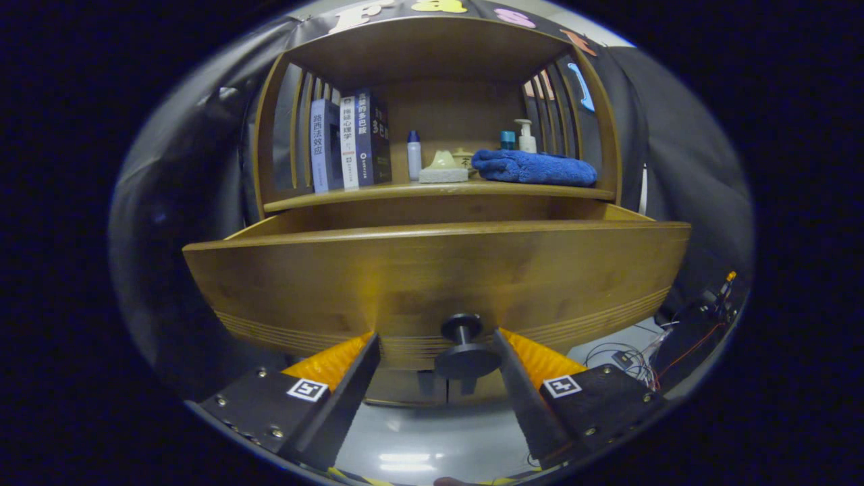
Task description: Pull open the drawer, take out the items inside it, and place them on the countertop above the cabinet.
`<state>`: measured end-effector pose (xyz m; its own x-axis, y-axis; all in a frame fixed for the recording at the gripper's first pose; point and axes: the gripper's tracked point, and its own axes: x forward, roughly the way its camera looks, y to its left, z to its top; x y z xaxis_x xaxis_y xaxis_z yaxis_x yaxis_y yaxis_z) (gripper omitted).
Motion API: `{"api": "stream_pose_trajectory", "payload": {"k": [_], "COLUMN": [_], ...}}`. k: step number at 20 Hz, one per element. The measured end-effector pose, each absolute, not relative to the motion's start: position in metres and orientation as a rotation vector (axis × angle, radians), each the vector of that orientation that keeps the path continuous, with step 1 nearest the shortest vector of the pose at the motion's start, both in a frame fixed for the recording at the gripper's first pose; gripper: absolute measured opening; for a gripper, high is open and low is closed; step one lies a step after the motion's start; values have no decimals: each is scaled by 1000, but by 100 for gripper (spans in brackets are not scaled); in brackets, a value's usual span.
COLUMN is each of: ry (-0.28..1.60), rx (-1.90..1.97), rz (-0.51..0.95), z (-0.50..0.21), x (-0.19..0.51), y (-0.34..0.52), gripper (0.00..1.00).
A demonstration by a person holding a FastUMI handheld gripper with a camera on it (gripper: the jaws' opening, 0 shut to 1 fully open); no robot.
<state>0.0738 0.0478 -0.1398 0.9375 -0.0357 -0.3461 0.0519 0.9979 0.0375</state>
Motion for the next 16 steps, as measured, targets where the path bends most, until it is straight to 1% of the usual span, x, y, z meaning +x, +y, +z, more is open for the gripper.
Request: {"api": "stream_pose_trajectory", "payload": {"k": [2,16], "ry": [325,288], "rx": [40,47], "rz": [-54,-47], "z": [-134,-138], "x": [82,145], "y": [49,50], "gripper": [100,100]}}
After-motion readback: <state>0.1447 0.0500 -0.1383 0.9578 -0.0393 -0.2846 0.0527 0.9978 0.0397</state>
